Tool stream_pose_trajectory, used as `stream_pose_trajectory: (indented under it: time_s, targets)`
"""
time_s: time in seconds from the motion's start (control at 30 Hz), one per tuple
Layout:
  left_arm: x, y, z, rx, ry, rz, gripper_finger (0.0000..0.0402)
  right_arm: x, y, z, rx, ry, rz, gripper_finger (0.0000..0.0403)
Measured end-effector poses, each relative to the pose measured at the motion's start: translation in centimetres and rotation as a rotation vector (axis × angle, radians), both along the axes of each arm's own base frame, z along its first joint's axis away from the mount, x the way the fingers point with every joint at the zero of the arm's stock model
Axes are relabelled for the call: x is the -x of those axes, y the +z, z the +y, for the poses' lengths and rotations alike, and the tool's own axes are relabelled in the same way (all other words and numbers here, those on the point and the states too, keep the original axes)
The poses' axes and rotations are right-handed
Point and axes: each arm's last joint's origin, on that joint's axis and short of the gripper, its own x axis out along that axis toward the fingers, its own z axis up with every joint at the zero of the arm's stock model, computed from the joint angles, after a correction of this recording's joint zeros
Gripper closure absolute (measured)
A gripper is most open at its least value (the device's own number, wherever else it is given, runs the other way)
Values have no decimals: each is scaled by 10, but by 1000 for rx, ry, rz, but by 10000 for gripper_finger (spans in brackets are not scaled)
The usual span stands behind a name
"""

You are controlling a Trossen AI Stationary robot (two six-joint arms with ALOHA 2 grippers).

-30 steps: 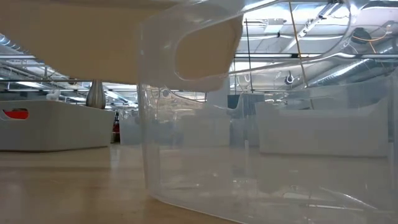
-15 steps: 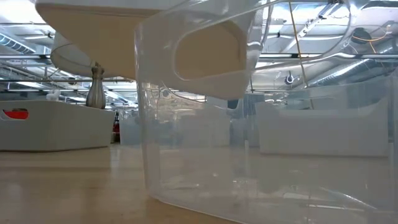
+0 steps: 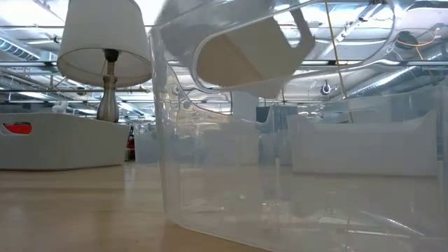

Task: Stack baskets by color
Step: Stack the bottom white bin on top of the top white bin

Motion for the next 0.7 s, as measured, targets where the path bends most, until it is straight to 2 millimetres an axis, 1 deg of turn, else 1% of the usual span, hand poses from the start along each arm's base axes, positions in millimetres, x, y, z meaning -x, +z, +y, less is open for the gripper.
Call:
stream_pose_trajectory:
  time_s: [0.13, 0.23, 0.33, 0.4, 0.47, 0.63, 0.7]
  targets:
    - [-11, 4, -4, 19, -3, -127, 180, -4, 5, -15, -56, -106, -14, 388]
    - [-25, 11, -8, 52, -16, -257, 187, -10, 5, -30, -66, -198, -27, 388]
    - [-41, 20, -9, 87, -54, -369, 182, -15, 5, -43, -84, -274, -40, 388]
    - [-51, 25, -8, 73, -89, -416, 172, -16, 5, -49, -85, -300, -41, 388]
    - [-58, 26, -4, 46, -118, -420, 155, -17, 5, -52, -84, -307, -40, 388]
    - [-71, 25, 17, 24, -83, -400, 97, -17, 8, -53, -93, -309, -56, 388]
    - [-75, 24, 24, 45, -85, -387, 78, -15, 14, -54, -111, -310, -83, 388]
